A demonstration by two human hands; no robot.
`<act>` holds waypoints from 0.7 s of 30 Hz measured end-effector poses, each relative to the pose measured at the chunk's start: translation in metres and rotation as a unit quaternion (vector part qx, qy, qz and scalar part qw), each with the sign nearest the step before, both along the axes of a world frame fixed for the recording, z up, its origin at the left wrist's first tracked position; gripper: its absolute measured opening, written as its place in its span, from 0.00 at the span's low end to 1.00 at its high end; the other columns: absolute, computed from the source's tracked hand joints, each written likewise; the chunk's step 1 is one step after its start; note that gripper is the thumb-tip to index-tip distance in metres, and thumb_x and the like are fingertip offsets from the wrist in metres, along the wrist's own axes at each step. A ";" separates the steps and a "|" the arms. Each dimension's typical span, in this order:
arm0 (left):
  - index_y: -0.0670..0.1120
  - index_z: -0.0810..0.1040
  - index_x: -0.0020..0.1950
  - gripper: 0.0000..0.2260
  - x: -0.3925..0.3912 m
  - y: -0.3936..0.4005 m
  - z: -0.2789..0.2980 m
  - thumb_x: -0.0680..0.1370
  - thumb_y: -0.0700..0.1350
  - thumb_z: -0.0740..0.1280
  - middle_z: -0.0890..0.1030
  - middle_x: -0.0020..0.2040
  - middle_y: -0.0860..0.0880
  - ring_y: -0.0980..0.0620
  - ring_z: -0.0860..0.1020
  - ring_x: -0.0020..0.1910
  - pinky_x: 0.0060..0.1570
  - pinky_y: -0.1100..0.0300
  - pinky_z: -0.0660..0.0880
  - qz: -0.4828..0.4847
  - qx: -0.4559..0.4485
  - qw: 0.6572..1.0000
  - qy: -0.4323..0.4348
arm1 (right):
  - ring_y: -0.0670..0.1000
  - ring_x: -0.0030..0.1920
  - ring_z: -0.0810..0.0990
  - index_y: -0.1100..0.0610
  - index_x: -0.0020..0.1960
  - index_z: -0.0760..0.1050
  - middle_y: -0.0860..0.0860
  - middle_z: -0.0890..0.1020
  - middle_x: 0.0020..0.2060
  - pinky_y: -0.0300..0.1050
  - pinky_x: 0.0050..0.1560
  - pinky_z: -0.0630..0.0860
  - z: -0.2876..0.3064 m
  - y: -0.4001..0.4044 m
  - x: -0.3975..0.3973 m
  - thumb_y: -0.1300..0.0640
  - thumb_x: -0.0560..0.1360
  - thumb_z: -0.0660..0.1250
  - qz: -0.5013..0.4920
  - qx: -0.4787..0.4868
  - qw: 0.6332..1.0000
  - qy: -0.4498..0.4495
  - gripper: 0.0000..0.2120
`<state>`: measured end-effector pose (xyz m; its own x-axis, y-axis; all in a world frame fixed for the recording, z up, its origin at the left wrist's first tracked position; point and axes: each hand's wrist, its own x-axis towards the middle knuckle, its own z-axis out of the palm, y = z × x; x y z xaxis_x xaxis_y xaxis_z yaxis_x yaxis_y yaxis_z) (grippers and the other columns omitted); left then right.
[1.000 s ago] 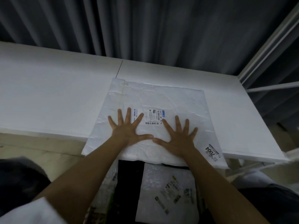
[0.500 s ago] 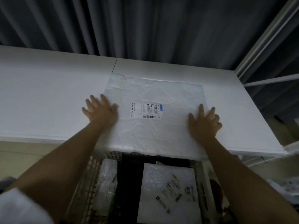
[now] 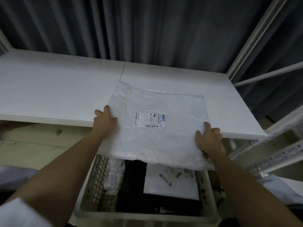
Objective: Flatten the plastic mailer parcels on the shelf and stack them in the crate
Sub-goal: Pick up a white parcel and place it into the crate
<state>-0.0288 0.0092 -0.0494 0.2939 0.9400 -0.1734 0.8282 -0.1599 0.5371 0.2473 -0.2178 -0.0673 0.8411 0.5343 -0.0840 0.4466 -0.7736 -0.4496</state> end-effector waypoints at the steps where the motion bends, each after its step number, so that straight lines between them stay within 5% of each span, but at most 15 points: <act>1: 0.42 0.57 0.72 0.22 -0.011 -0.011 -0.001 0.81 0.45 0.60 0.61 0.64 0.34 0.31 0.72 0.55 0.52 0.48 0.69 -0.010 -0.002 1.000 -0.008 | 0.64 0.65 0.65 0.52 0.76 0.56 0.62 0.60 0.67 0.53 0.66 0.63 0.002 -0.014 -0.010 0.50 0.80 0.59 0.000 0.027 0.999 0.024 0.27; 9: 0.54 0.40 0.78 0.33 -0.074 -0.079 -0.036 0.82 0.42 0.58 0.69 0.65 0.33 0.35 0.74 0.57 0.55 0.51 0.70 -0.071 -0.054 0.996 0.026 | 0.64 0.70 0.63 0.45 0.78 0.43 0.63 0.52 0.74 0.52 0.69 0.62 -0.028 -0.090 -0.062 0.41 0.79 0.57 0.043 -0.039 0.992 0.110 0.34; 13: 0.57 0.38 0.77 0.36 -0.090 -0.100 -0.052 0.81 0.42 0.61 0.59 0.71 0.31 0.35 0.72 0.60 0.59 0.50 0.69 -0.071 -0.082 0.991 0.076 | 0.66 0.72 0.57 0.46 0.78 0.39 0.64 0.48 0.75 0.57 0.71 0.58 -0.051 -0.109 -0.071 0.42 0.81 0.53 0.056 -0.122 0.987 0.094 0.32; 21: 0.56 0.35 0.77 0.39 -0.091 -0.112 -0.086 0.79 0.41 0.61 0.62 0.69 0.31 0.35 0.71 0.62 0.57 0.45 0.72 -0.106 -0.067 0.975 0.186 | 0.70 0.70 0.59 0.54 0.78 0.45 0.69 0.50 0.73 0.61 0.66 0.64 -0.083 -0.110 -0.075 0.47 0.82 0.52 0.108 -0.222 0.969 0.026 0.29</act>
<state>-0.1203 -0.1024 -0.1351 0.3721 0.8265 -0.4224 0.9257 -0.2971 0.2342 0.1720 -0.3277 -0.1505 0.7016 0.5994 -0.3852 0.6059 -0.7864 -0.1202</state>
